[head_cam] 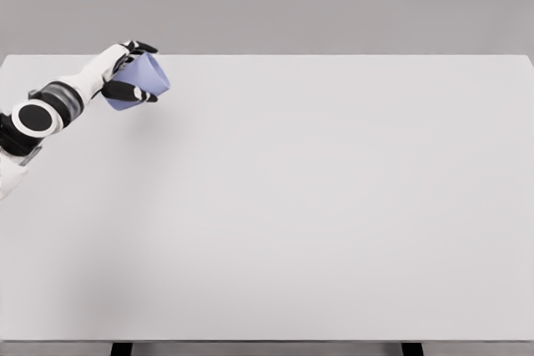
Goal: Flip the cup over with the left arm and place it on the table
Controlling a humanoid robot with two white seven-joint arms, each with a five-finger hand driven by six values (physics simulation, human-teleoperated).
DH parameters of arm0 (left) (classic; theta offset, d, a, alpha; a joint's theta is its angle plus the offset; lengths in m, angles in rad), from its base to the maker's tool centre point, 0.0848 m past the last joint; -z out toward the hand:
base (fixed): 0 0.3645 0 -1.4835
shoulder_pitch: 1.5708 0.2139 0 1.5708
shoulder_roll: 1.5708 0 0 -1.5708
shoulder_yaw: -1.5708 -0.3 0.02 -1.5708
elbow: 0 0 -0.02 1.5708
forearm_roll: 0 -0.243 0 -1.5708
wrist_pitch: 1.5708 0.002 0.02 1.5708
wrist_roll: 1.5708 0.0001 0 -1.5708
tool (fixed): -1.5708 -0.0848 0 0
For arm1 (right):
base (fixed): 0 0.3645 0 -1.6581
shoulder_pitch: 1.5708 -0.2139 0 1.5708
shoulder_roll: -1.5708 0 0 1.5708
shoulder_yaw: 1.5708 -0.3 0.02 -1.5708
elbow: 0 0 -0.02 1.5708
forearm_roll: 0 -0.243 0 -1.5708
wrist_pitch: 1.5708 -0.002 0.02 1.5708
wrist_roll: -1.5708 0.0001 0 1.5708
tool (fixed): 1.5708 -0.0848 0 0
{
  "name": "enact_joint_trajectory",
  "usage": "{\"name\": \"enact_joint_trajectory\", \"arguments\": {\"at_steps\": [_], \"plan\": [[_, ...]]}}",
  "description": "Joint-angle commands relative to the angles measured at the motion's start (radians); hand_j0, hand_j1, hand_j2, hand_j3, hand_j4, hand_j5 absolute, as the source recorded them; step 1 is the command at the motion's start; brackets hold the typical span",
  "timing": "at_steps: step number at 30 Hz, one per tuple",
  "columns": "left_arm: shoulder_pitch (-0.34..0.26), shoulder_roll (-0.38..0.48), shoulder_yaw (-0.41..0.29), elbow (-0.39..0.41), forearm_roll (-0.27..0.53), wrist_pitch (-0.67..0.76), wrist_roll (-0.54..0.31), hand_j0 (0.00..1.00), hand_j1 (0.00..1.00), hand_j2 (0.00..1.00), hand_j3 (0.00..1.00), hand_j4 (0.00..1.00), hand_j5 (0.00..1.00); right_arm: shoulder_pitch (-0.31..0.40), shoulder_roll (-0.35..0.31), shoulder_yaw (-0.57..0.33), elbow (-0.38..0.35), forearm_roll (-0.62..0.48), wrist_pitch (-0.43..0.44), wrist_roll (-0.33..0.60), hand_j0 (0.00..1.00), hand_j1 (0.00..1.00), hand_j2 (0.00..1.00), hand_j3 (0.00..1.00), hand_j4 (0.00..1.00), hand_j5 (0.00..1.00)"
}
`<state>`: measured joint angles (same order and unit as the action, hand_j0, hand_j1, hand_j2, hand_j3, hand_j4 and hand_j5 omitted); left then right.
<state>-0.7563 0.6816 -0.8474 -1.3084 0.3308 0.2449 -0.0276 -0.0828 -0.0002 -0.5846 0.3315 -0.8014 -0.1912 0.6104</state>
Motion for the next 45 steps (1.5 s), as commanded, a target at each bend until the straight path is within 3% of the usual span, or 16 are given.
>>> {"name": "enact_joint_trajectory", "arguments": {"at_steps": [1, 5, 7, 12, 16, 19, 24, 26, 27, 32, 38, 45], "plan": [[0.005, 0.007, 0.001, 0.001, 0.001, -0.094, 0.032, 0.66, 0.66, 0.66, 0.66, 0.66, 0.66, 0.000, 0.000, 0.000, 0.000, 0.001, -0.001, 0.000, 1.00, 1.00, 1.00, 1.00, 1.00, 1.00], [0.049, 0.019, -0.001, -0.002, 0.004, -0.288, 0.069, 0.66, 0.66, 0.66, 0.66, 0.66, 0.66, 0.000, 0.000, 0.000, 0.000, 0.001, -0.001, 0.000, 1.00, 1.00, 1.00, 1.00, 1.00, 1.00], [0.066, 0.019, -0.001, -0.002, 0.046, -0.346, 0.071, 0.66, 0.66, 0.66, 0.66, 0.66, 0.66, 0.000, 0.000, 0.000, 0.000, 0.001, -0.001, 0.000, 1.00, 1.00, 1.00, 1.00, 1.00, 1.00], [0.094, 0.016, 0.001, 0.001, 0.304, -0.383, 0.071, 0.67, 0.67, 0.67, 0.67, 0.67, 0.67, 0.000, 0.000, 0.000, 0.000, 0.001, -0.001, 0.000, 1.00, 1.00, 1.00, 1.00, 1.00, 1.00], [0.114, 0.013, 0.002, 0.020, 0.464, -0.383, 0.071, 0.66, 0.66, 0.66, 0.66, 0.66, 0.66, 0.000, 0.000, 0.000, 0.000, 0.001, -0.001, 0.000, 1.00, 1.00, 1.00, 1.00, 1.00, 1.00], [0.130, 0.003, 0.042, 0.021, 0.458, -0.400, 0.075, 0.63, 0.63, 0.63, 0.63, 0.63, 0.63, 0.000, 0.000, 0.000, 0.000, 0.001, -0.001, 0.000, 1.00, 1.00, 1.00, 1.00, 1.00, 1.00], [0.163, -0.008, 0.071, 0.021, 0.444, -0.561, 0.221, 0.65, 0.65, 0.65, 0.65, 0.65, 0.65, 0.000, 0.000, 0.000, 0.000, 0.001, -0.001, 0.000, 1.00, 1.00, 1.00, 1.00, 1.00, 1.00], [0.215, -0.054, 0.165, 0.021, 0.352, -0.561, 0.271, 0.65, 0.65, 0.65, 0.65, 0.65, 0.65, 0.000, 0.000, 0.000, 0.000, 0.001, -0.001, 0.000, 1.00, 1.00, 1.00, 1.00, 1.00, 1.00], [0.242, -0.070, 0.195, 0.021, 0.332, -0.561, 0.276, 0.65, 0.65, 0.65, 0.65, 0.65, 0.65, 0.000, 0.000, 0.000, 0.000, 0.001, -0.001, 0.000, 1.00, 1.00, 1.00, 1.00, 1.00, 1.00], [0.270, -0.079, 0.205, 0.009, 0.323, -0.668, 0.276, 0.65, 0.65, 0.65, 0.65, 0.65, 0.65, 0.000, 0.000, 0.000, 0.000, 0.001, -0.001, 0.000, 1.00, 1.00, 1.00, 1.00, 1.00, 1.00], [0.348, -0.083, 0.240, -0.040, 0.312, -0.800, 0.275, 0.65, 0.65, 0.65, 0.65, 0.65, 0.65, 0.000, 0.000, 0.000, 0.000, 0.001, -0.001, 0.000, 1.00, 1.00, 1.00, 1.00, 1.00, 1.00], [0.367, -0.139, 0.234, 0.034, 0.294, -0.820, 0.267, 0.67, 0.67, 0.67, 0.67, 0.67, 0.67, 0.000, 0.000, 0.000, 0.000, 0.001, -0.001, 0.000, 1.00, 1.00, 1.00, 1.00, 1.00, 1.00]]}}
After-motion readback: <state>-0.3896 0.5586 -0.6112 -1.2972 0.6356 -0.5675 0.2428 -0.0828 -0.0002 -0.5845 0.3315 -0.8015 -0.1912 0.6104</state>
